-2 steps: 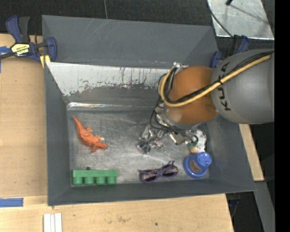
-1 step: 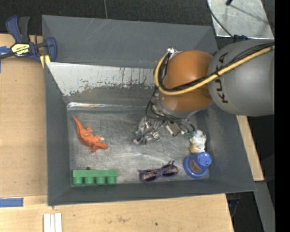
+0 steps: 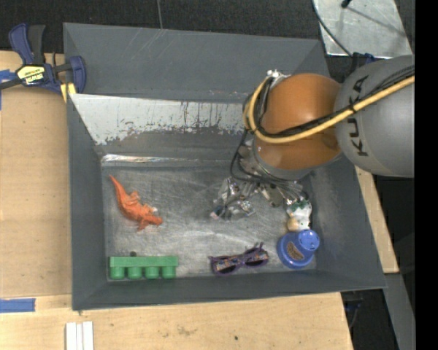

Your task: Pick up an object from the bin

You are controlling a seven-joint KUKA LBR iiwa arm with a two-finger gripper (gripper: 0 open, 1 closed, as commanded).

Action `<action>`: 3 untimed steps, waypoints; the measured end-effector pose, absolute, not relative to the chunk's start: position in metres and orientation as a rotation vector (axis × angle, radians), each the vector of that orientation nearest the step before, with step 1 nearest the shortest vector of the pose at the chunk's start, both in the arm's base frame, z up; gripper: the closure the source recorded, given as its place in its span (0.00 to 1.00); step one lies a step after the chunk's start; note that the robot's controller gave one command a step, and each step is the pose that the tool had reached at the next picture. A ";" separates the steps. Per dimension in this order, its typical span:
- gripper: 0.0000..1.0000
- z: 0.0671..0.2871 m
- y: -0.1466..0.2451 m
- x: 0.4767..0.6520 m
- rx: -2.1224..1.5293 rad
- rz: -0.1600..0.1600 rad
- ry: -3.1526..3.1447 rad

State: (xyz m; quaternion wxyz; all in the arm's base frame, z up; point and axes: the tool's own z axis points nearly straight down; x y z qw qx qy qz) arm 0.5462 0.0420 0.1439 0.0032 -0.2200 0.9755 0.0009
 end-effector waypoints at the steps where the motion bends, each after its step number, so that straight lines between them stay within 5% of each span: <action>1: 1.00 0.159 0.032 0.558 -0.681 0.000 3.067; 2: 1.00 0.161 0.024 0.571 -0.683 -0.001 3.059; 3: 1.00 0.164 0.039 0.566 -0.691 -0.002 3.061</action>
Offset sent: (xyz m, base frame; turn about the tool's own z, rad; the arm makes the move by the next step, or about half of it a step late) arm -0.0043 -0.0335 0.0170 -0.0028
